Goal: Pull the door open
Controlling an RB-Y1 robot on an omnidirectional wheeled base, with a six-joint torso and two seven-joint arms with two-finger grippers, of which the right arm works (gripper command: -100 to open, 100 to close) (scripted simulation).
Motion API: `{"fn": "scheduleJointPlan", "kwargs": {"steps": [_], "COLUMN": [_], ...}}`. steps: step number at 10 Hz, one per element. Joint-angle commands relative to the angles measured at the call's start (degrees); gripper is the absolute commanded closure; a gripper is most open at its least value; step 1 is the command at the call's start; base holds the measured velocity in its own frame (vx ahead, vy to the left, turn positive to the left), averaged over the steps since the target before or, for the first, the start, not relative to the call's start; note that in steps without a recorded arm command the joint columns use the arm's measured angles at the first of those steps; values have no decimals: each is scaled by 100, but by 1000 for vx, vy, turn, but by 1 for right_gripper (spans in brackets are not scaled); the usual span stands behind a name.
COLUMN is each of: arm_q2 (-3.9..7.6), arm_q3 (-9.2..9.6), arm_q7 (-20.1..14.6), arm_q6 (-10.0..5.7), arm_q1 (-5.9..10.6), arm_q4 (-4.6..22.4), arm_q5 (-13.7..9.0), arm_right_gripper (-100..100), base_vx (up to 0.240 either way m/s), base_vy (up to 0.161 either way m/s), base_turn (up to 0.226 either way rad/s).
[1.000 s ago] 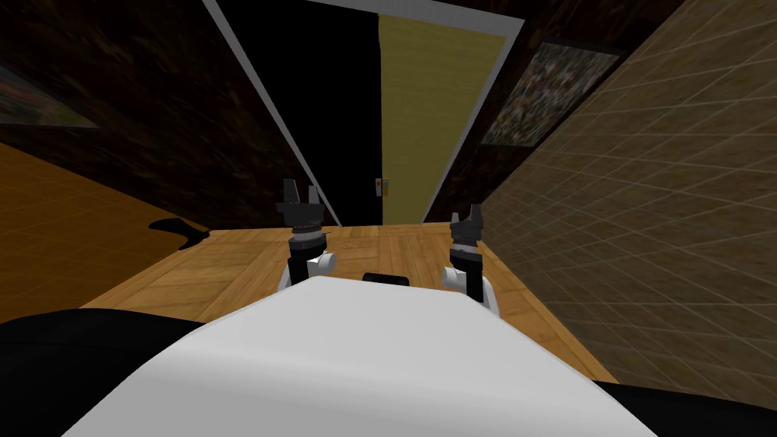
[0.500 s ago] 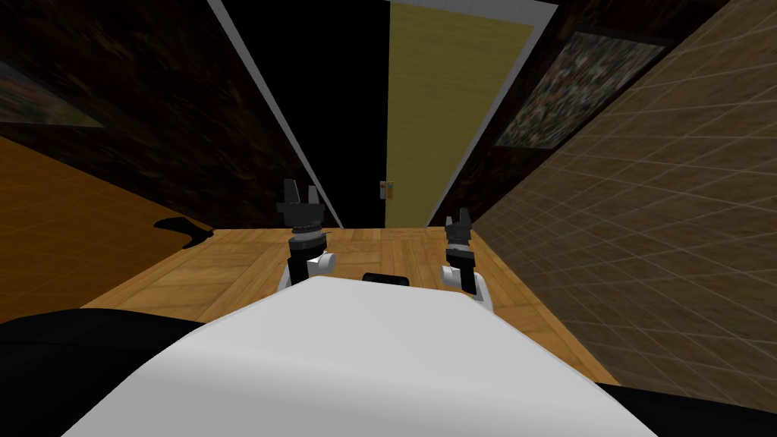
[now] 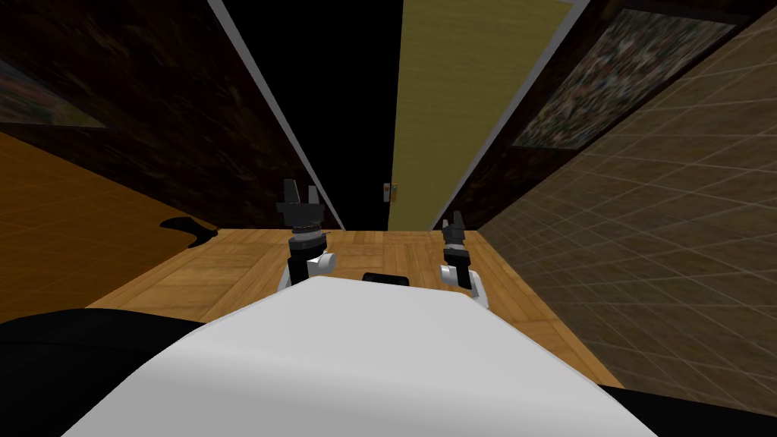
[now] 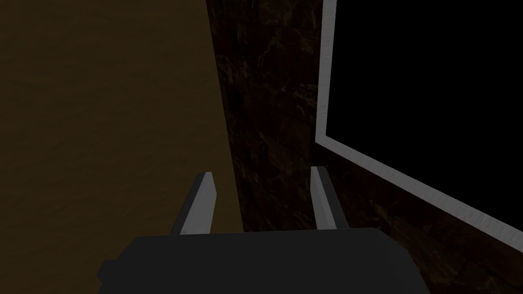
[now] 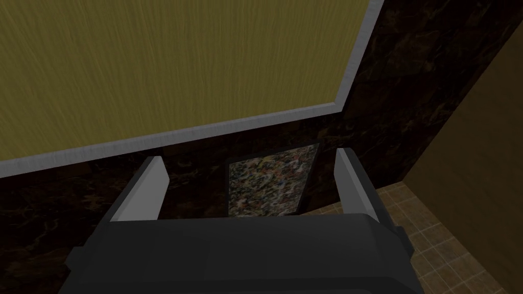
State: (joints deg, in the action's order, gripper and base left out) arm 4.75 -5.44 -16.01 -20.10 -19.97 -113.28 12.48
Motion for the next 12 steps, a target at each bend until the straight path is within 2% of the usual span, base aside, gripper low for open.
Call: {"fn": "scheduleJointPlan", "kwargs": {"steps": [1,3,6,7,11,12], "arm_q2": [13,35,54,57,59,53], "arm_q3": [-18,-54,-89,-113,-159,-181], "arm_q7": [-67,-156,-246,-306,-426,-484], "arm_q6": [22,42,63,76,103,115], "arm_q1": [108,223,339,416,571,647], "arm_q4": [247,527,810,998,1372,1554], "arm_q5": [99,201,303,371,507,573], "arm_right_gripper": [-100,-100,-100,-100,-100,-100], "base_vx": [150,137,135,136,129,153], "base_vy": [52,76,44,50,55,60], "base_turn": [75,66,44,66,47,78]}}
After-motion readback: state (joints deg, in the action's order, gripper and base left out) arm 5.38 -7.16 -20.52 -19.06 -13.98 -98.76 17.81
